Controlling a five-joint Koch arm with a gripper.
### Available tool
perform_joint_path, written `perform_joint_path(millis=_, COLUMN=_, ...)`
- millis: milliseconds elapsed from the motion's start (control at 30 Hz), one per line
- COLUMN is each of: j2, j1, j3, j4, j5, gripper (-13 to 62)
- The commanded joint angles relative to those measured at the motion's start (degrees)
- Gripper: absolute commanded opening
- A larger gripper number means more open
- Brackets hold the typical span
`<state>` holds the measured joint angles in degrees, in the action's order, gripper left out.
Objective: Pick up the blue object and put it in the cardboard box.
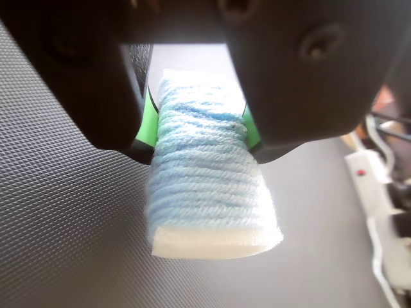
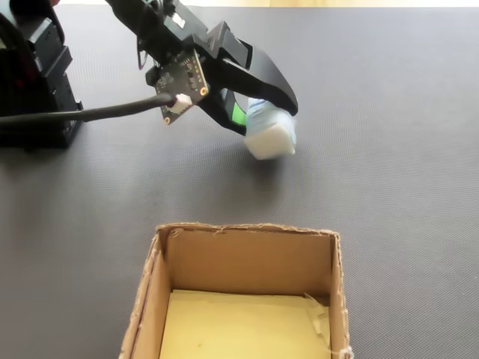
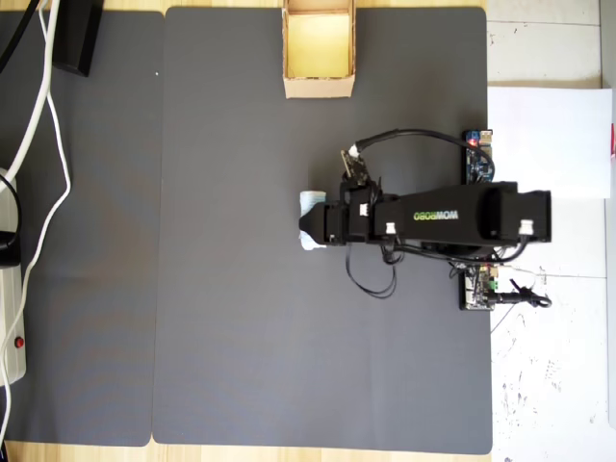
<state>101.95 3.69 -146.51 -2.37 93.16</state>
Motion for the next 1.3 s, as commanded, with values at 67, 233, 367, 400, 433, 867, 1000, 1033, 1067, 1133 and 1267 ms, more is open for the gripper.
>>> perform_joint_path(millis=67, j2=6.5, j1=0.97, j3=-1.76, j4=-9.76, j5=0.26, gripper=7.6)
perform_joint_path(millis=233, j2=12.13, j1=2.99, j3=-4.31, j4=-10.28, j5=0.53, gripper=7.6)
perform_joint_path(millis=367, j2=18.11, j1=4.75, j3=-7.21, j4=-11.6, j5=0.79, gripper=7.6)
perform_joint_path(millis=400, j2=19.34, j1=5.27, j3=-7.56, j4=-11.6, j5=0.79, gripper=7.6)
perform_joint_path(millis=433, j2=20.04, j1=5.63, j3=-7.73, j4=-11.6, j5=0.7, gripper=7.7)
perform_joint_path(millis=867, j2=23.91, j1=15.73, j3=-4.39, j4=-17.23, j5=-0.53, gripper=7.7)
perform_joint_path(millis=1000, j2=21.97, j1=19.51, j3=-1.76, j4=-17.84, j5=-1.32, gripper=7.7)
perform_joint_path(millis=1033, j2=20.48, j1=21.71, j3=0.26, j4=-17.84, j5=-1.67, gripper=7.7)
perform_joint_path(millis=1067, j2=16.52, j1=24.87, j3=4.75, j4=-17.84, j5=-2.64, gripper=7.7)
perform_joint_path(millis=1133, j2=14.33, j1=26.46, j3=7.38, j4=-17.67, j5=-2.9, gripper=7.7)
perform_joint_path(millis=1267, j2=11.34, j1=29.18, j3=10.9, j4=-17.58, j5=-3.34, gripper=7.7)
